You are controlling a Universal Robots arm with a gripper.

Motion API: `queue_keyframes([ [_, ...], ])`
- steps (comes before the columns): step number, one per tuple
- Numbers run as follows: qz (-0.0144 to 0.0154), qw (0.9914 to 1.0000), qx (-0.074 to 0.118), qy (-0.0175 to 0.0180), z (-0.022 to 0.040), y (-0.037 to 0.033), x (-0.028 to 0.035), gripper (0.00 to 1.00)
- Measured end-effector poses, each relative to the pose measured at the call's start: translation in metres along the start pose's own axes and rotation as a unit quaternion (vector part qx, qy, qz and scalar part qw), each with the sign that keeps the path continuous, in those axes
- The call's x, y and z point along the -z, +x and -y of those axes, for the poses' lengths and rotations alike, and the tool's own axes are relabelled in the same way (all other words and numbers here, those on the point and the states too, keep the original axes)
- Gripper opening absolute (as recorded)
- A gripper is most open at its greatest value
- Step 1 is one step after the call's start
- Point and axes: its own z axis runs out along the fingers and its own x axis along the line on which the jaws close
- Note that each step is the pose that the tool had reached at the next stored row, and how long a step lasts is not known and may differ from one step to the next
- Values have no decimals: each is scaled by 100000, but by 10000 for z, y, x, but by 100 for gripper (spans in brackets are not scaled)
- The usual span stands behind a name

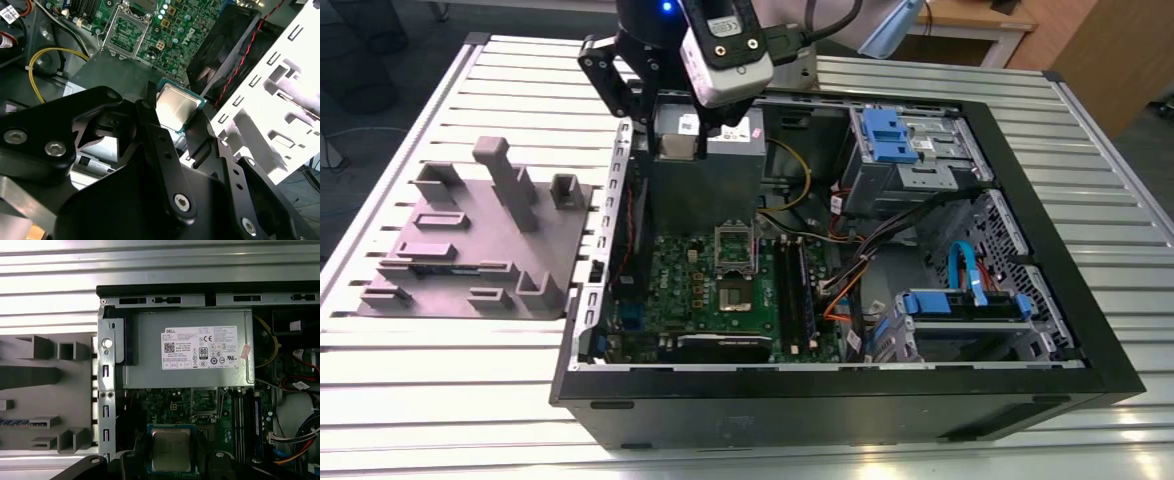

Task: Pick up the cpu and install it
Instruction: 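Pick up the cpu and move it towards the insertion slot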

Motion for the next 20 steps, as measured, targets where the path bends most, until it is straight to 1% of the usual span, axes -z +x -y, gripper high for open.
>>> queue_keyframes([
  [3,4,100000,10,-4,5,-3,0,47],
  [7,0,100000,9,21,68,-5,2,47],
  [10,5,100000,7,65,87,-11,2,47],
  [20,2,100000,7,67,78,-235,4,47],
])
